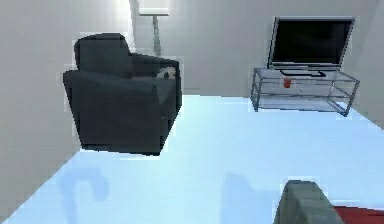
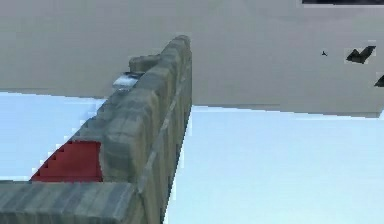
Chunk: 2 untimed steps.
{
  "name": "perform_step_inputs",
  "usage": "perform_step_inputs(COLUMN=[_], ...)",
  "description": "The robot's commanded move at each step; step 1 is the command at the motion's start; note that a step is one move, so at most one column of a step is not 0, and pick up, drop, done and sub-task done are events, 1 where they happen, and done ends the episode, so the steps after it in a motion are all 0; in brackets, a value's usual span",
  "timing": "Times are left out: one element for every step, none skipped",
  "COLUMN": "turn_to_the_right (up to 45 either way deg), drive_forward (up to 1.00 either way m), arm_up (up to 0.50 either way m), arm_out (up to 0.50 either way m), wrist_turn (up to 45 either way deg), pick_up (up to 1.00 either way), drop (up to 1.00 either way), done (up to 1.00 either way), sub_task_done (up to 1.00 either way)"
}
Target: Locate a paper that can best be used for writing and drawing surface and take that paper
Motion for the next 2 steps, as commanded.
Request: perform_step_inputs(turn_to_the_right=[3.0,0.0], drive_forward=[0.00,1.00], arm_up=[0.00,0.00], arm_out=[0.00,0.00], wrist_turn=[0.0,0.0], pick_up=[0.00,0.00], drop=[0.00,0.00], done=[0.00,0.00], sub_task_done=[0.00,0.00])
